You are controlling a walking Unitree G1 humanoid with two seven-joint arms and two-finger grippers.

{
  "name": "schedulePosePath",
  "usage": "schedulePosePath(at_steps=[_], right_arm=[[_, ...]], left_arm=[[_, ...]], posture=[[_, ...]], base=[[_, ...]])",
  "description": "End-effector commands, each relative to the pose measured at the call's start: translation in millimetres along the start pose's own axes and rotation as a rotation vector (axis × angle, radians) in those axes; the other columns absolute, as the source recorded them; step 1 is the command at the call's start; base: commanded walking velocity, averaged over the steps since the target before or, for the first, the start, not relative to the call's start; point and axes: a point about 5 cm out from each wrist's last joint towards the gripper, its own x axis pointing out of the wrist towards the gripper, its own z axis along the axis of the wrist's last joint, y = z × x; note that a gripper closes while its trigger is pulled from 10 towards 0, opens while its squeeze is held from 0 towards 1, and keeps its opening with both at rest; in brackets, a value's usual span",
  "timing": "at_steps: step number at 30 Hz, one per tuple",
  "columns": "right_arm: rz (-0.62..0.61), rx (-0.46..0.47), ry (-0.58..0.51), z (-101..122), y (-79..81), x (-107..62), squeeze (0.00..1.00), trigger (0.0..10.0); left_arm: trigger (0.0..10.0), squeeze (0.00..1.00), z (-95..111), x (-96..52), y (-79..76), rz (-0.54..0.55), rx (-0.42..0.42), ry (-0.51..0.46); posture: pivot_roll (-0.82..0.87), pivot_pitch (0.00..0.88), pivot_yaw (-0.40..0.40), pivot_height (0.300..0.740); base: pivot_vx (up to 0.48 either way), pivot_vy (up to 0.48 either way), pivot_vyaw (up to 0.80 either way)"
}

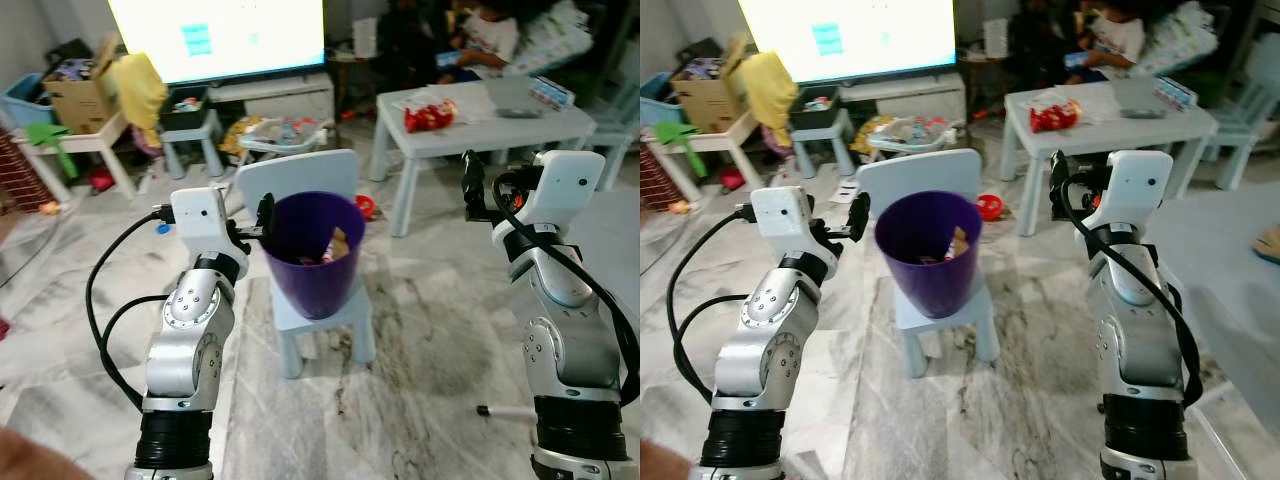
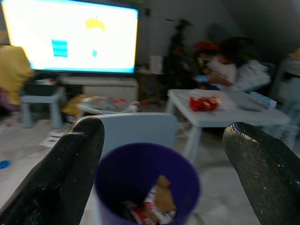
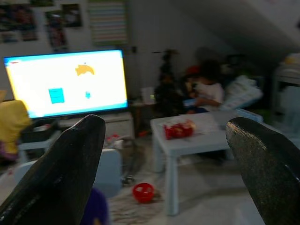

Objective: Picking trash to rubbish bin

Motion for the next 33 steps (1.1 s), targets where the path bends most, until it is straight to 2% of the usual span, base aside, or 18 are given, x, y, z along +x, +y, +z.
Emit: schedulePosePath(at_steps=[1, 12, 21, 33], right_arm=[[0.002, -0.009, -0.011, 5.1, 0.4, 2.3, 1.0, 10.0], [-0.014, -0.011, -0.013, 5.0, -0.5, 1.6, 1.0, 10.0], [-0.027, -0.008, -0.021, 5.3, 0.0, 2.6, 1.0, 10.0], [-0.015, -0.013, -0.033, 6.7, 3.8, 5.6, 1.0, 10.0]], left_arm=[[10.0, 0.0, 2.6, 1.8, -0.4, -0.01, 0.0, -0.01], [10.0, 0.0, 1.7, 3.3, -1.5, -0.02, -0.003, -0.005], [10.0, 0.0, 6.7, 4.6, -5.7, -0.076, -0.009, -0.031], [10.0, 0.0, 5.7, 3.9, -5.3, -0.076, -0.001, -0.028]], posture=[[-0.05, 0.0, 0.042, 0.74], [-0.06, 0.0, 0.048, 0.74], [-0.04, 0.0, 0.048, 0.74], [-0.03, 0.0, 0.046, 0.74]], base=[[0.0, 0.0, -0.8], [0.0, 0.0, -0.8], [0.0, 0.0, -0.8], [0.307, 0.0, -0.8]])
